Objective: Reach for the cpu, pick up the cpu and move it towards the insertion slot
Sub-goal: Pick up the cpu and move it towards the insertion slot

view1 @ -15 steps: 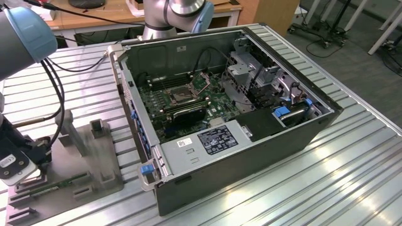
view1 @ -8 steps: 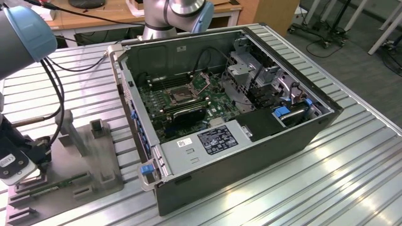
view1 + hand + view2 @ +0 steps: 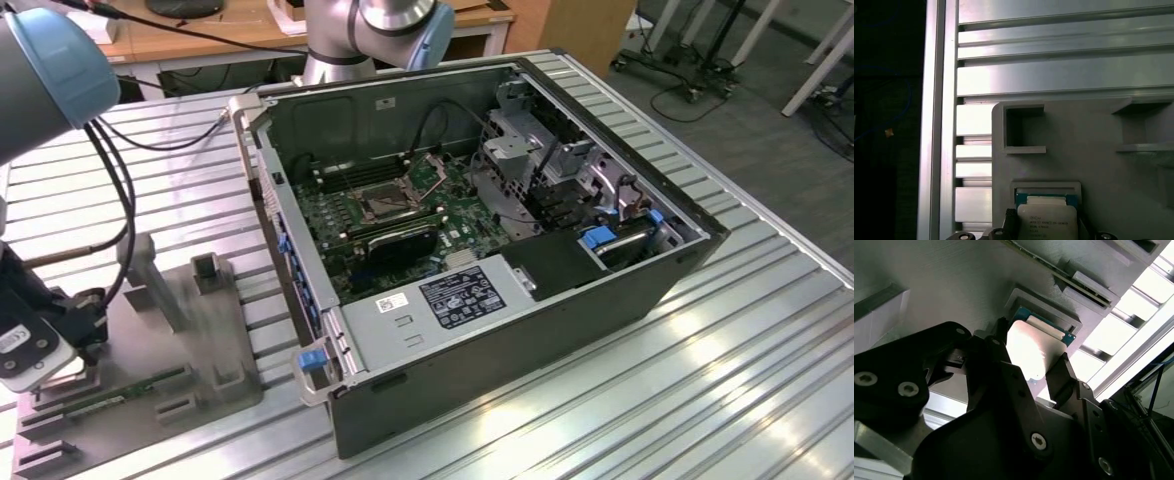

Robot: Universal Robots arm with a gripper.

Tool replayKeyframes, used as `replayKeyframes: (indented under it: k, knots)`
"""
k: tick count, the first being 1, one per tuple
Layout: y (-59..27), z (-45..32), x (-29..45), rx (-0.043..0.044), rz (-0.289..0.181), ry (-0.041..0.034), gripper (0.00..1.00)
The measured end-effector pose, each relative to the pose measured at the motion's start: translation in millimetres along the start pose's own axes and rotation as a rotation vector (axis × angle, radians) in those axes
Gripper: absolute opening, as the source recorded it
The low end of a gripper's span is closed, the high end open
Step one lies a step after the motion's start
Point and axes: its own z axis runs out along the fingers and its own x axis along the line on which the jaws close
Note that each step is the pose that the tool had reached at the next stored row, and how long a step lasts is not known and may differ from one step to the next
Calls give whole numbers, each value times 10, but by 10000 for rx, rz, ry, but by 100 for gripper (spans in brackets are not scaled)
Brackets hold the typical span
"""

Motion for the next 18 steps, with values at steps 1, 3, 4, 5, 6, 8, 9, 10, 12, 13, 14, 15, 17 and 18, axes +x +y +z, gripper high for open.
replayKeyframes:
  k: [1,3,4,5,6,8,9,10,12,13,14,15,17,18]
  knots:
    - [0,-4,0,0,0,0,55]
    - [1,-11,0,-1,0,-1,55]
    - [1,-14,0,-1,0,-1,55]
    - [2,-17,0,-1,0,-1,55]
    - [2,-20,0,0,1,0,55]
    - [2,-24,0,-1,0,-1,55]
    - [3,-26,0,-1,0,-1,55]
    - [3,-29,0,0,0,0,55]
    - [3,-34,0,0,0,0,55]
    - [3,-35,0,0,0,0,55]
    - [4,-37,0,0,0,-1,55]
    - [4,-38,1,0,1,0,55]
    - [4,-44,0,0,0,0,55]
    - [5,-47,1,1,1,1,55]
